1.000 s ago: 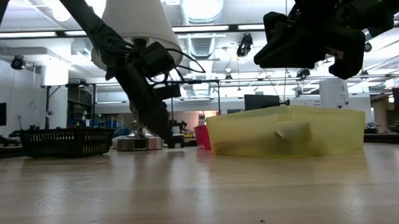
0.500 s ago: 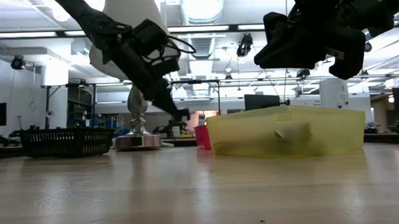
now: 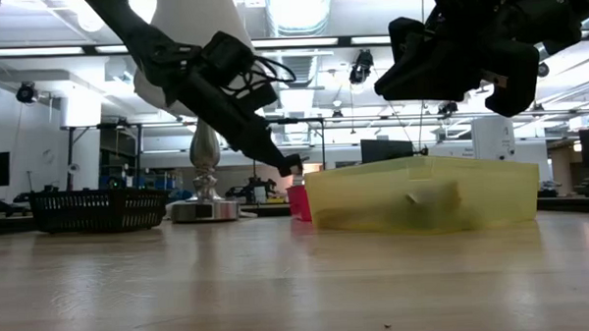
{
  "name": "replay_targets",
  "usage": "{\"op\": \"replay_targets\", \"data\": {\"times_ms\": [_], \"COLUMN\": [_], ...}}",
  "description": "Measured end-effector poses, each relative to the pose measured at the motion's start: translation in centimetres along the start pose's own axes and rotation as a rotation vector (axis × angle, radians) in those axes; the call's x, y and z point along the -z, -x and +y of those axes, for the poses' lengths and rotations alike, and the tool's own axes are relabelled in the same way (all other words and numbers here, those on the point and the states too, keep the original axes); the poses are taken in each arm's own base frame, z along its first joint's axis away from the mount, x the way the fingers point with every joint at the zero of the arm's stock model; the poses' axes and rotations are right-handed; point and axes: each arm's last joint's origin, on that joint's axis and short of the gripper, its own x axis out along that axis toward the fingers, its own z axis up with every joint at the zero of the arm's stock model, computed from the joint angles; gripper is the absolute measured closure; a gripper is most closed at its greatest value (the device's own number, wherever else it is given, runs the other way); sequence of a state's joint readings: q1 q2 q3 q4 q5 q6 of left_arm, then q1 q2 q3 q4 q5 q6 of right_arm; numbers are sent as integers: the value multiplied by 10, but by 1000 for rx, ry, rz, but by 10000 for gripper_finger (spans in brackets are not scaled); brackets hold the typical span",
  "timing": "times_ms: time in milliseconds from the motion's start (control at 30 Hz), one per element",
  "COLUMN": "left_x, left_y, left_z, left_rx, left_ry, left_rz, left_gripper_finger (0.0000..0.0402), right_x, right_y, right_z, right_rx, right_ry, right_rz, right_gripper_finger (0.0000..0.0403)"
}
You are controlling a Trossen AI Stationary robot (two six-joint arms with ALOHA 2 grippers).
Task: Pick and place items into bin
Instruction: Put the black charger adapter into the red bin, then return to Home Position
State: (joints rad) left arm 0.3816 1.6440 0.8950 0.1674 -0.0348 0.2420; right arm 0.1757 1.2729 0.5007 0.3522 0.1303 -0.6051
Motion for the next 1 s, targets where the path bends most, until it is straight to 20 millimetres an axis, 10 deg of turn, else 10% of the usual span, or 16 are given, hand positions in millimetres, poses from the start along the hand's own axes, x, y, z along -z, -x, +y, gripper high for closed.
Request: {"op": "replay_targets", "data": {"times_ms": [467, 800, 1000], "left_x": [9, 5, -1], "left_y": [-35, -34, -32], "left_z": [-8, -8, -23], "left_rx": [-8, -7, 71], "left_ry": [-2, 51, 52], "left_rz": [-92, -116, -159], "left_gripper_finger": [272, 101, 87], "right_x": [0, 0, 0], "right_y": [0, 0, 0], "right_z": [0, 0, 0], "right_rx": [-3, -3, -3], "right_ry": [-1, -1, 0], "right_rz": [3, 4, 3], "right_gripper_finger": [346, 346, 346]}}
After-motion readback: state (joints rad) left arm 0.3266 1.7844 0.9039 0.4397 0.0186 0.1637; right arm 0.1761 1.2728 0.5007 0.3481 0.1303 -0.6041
